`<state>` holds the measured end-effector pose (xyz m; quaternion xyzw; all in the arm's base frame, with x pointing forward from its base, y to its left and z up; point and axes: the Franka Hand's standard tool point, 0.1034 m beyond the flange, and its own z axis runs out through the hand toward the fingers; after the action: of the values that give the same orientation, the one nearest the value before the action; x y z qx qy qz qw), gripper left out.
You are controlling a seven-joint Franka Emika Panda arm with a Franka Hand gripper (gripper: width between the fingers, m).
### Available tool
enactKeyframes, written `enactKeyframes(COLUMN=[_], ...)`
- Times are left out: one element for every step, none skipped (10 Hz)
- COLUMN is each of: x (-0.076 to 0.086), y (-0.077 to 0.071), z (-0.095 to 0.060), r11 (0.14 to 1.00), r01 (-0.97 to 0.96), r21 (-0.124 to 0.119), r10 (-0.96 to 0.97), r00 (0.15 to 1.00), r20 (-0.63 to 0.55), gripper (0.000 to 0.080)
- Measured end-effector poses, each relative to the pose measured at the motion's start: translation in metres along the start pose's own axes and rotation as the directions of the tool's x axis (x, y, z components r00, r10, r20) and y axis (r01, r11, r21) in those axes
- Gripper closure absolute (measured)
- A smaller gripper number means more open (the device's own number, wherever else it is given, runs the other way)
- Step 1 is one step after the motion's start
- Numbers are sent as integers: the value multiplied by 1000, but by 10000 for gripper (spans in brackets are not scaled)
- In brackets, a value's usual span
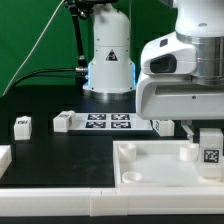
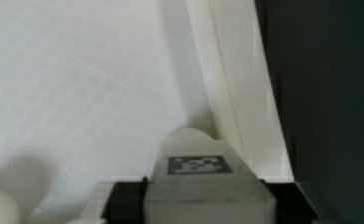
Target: Assemble one leg
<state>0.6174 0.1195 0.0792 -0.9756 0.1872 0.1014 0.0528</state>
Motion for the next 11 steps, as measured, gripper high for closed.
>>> enactKeyframes(x=[-2,-4,-5,-6,-7,-7,-7,-7,-6,-6,-6], y=[-2,-4,-7,-9,-10,-10,-10,-10,-9,-8,-8], z=[1,1,1,2,2,2,2,2,2,2,2], r11=[989,968,925,876,822,794,814,842,865,915,963], r01=[-148,-249,-379,-483,-569,-607,-580,-539,-502,-404,-270], r21=[1,0,3,3,3,4,4,4,4,1,-1], r10=[148,249,379,483,569,607,580,539,502,404,270], r00=[989,968,925,876,822,794,814,842,865,915,963], r20=[-4,-4,-7,-8,-8,-6,-7,-7,-6,-9,-10], gripper=[505,505,505,505,505,505,505,324,210,210,162])
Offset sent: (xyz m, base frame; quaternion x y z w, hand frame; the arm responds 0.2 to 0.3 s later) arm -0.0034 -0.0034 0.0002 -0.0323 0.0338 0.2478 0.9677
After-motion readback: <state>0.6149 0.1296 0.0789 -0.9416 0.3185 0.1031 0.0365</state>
